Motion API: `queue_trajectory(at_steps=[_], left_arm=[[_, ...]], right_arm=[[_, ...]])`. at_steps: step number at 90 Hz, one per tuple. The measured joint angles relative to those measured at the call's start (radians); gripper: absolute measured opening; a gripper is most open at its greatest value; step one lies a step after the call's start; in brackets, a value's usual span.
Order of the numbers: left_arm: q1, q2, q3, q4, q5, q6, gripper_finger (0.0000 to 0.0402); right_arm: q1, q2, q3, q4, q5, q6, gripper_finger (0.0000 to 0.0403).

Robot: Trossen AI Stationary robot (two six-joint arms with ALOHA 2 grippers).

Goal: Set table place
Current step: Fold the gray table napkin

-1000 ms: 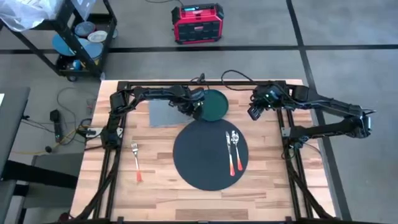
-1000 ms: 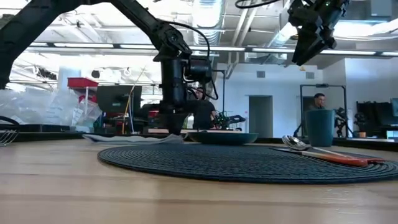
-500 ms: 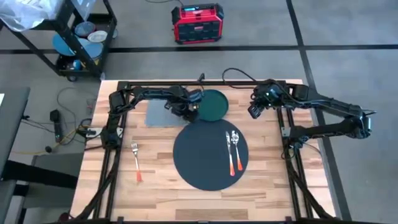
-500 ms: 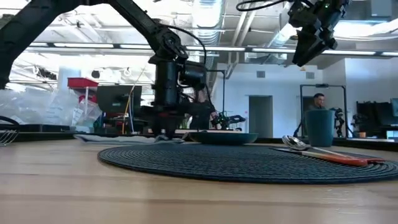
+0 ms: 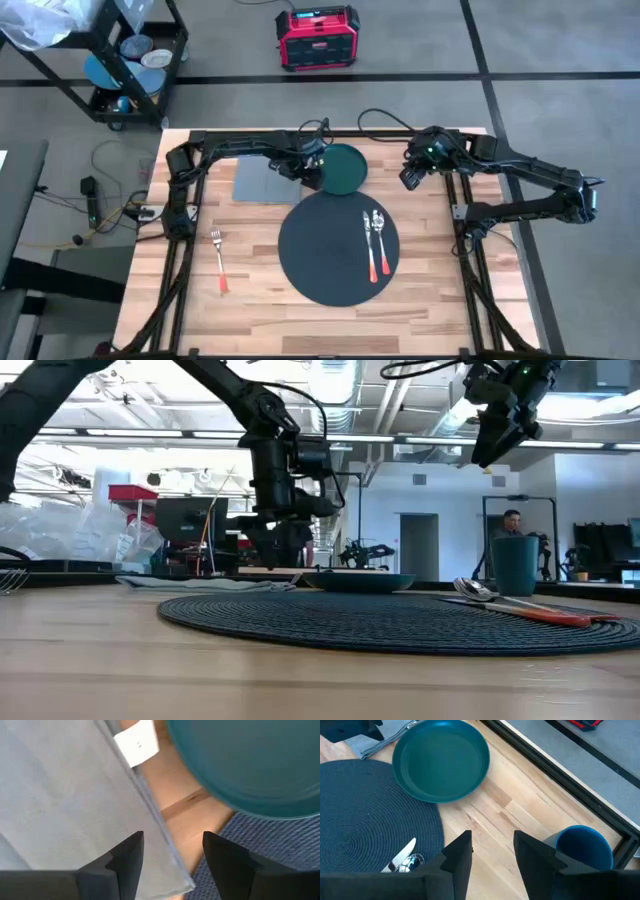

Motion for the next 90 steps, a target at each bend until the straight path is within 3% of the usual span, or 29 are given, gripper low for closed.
queue_trajectory(at_steps=[39,70,81,90], left_arm=[[-0.023,0.046,-0.001,0.024,-0.017,-0.021,0.0194],[-0.037,0.108,0.001,-0.060,-0.048,-0.029,0.0189],[-0.033,0.109,0.002,-0.084,-0.058,-0.030,0.0171],[-0.033,0.112,0.002,-0.094,-0.067,-0.031,0.0133]], right_arm=[[-0.021,0.000,0.000,-0.003,-0.001,-0.020,0.0132],[-0.021,0.000,0.000,-0.010,-0.003,-0.022,0.0132],[-0.021,0.000,0.000,-0.011,-0.004,-0.022,0.0132],[-0.021,0.000,0.000,-0.011,-0.004,-0.021,0.0132]])
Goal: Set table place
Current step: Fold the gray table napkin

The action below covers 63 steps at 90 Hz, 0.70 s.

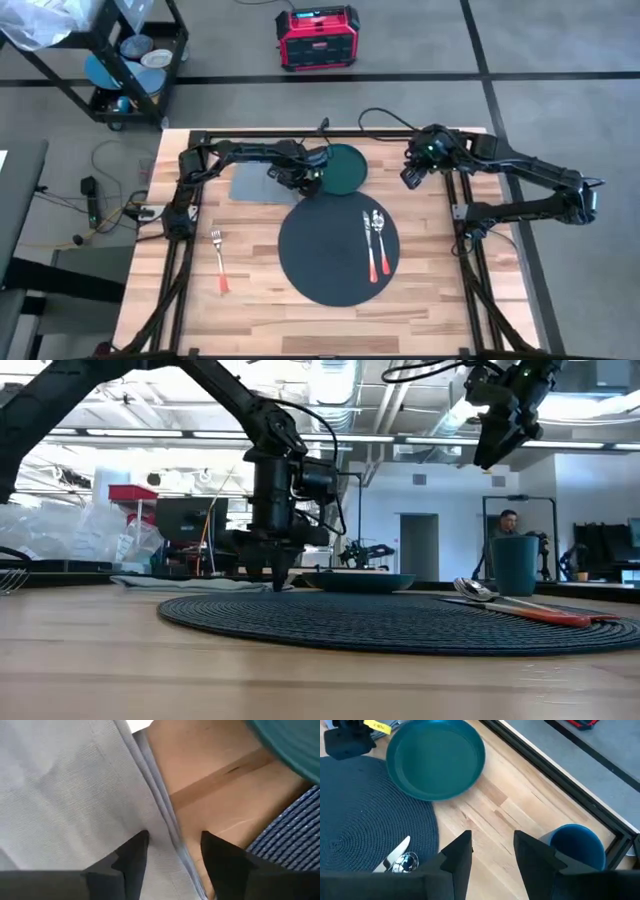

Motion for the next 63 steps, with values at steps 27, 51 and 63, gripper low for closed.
queue_trajectory(at_steps=[27,51,63], left_arm=[[0.002,0.002,-0.002,-0.019,-0.006,0.009,0.0005],[0.003,-0.008,0.024,0.024,-0.028,0.010,0.0001],[0.004,-0.026,0.056,0.008,-0.039,0.014,0.0001]], right_arm=[[0.000,0.000,0.000,0.001,0.000,0.002,0.0132],[0.000,0.000,0.000,0.000,0.000,0.002,0.0132],[0.000,0.000,0.000,0.000,0.000,0.002,0.0132]])
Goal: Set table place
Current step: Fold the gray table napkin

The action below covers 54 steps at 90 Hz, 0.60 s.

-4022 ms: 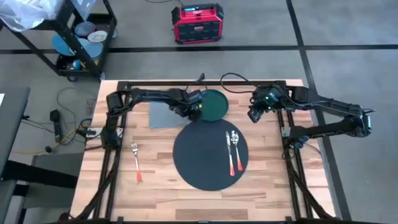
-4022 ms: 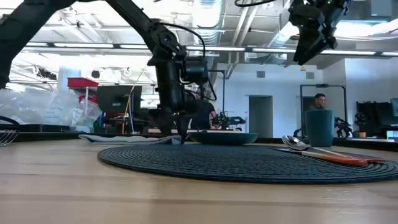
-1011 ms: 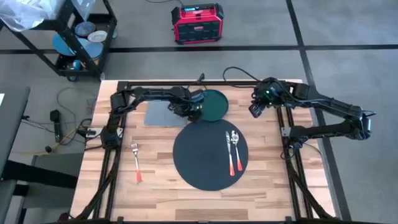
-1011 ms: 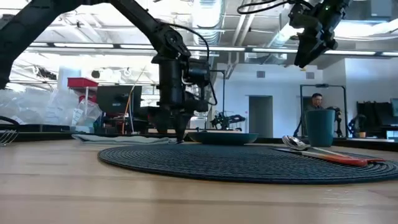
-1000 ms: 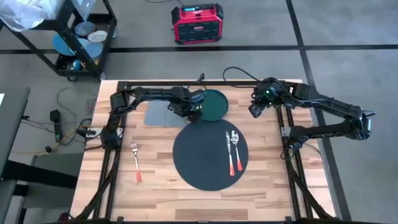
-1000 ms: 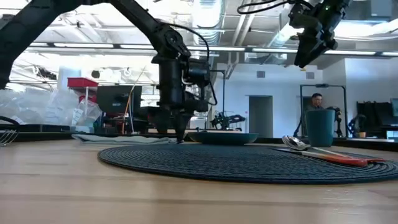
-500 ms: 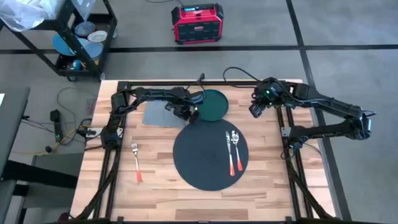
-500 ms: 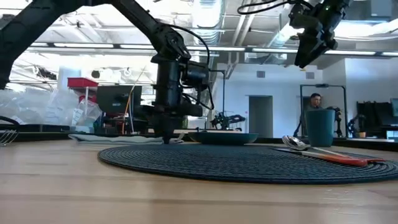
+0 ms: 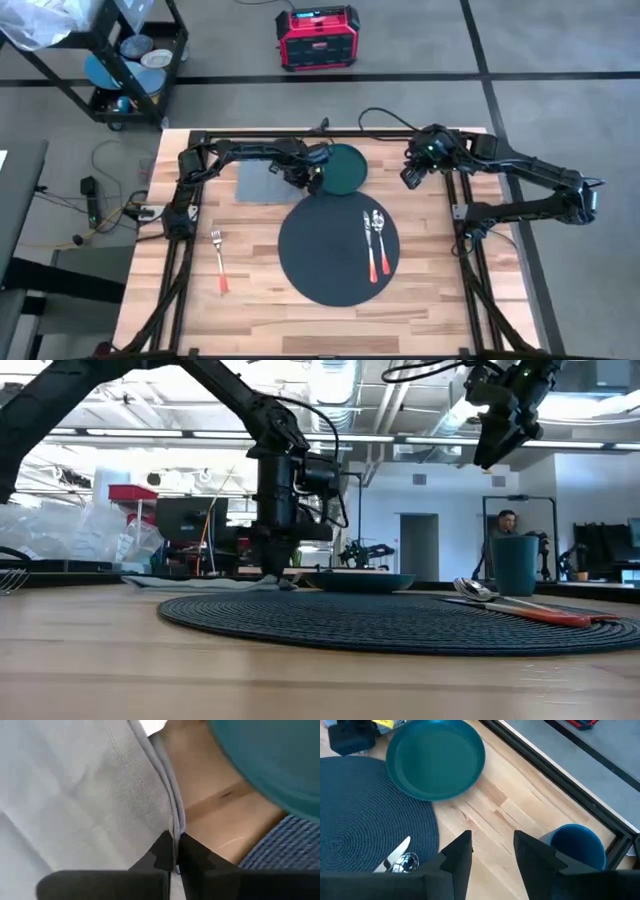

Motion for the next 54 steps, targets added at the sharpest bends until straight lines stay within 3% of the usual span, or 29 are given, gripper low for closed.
queue_trajectory(at_steps=[54], left_arm=[[-0.003,-0.037,0.124,-0.231,-0.120,0.030,0.0000]], right_arm=[[0.000,0.000,0.000,-0.001,0.000,-0.001,0.0132]])
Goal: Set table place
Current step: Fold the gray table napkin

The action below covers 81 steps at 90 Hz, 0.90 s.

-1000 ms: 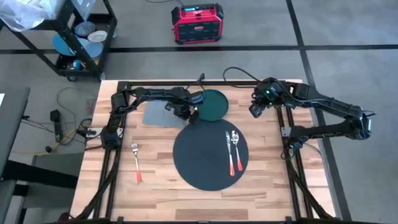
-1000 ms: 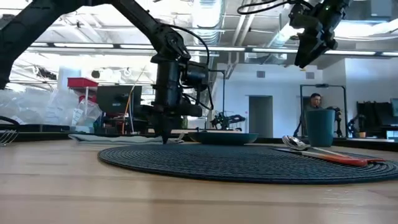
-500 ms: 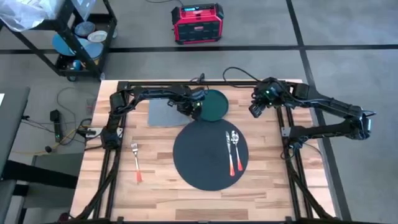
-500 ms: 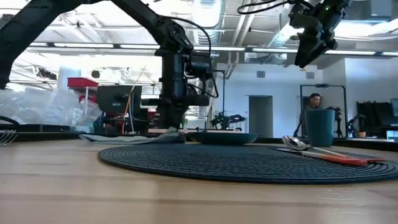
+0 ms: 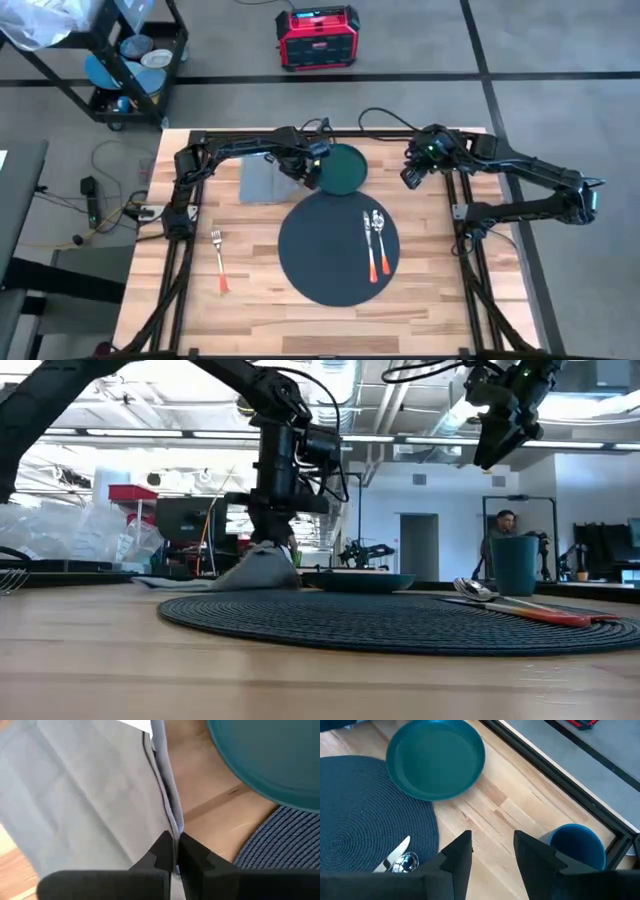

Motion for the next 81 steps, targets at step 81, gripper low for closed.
queue_trajectory(at_steps=[81], left_arm=[[0.060,-0.113,-0.136,-0.117,-0.094,-0.029,0.0000]], right_arm=[[0.000,0.000,0.000,-0.020,0.004,0.001,0.0132]])
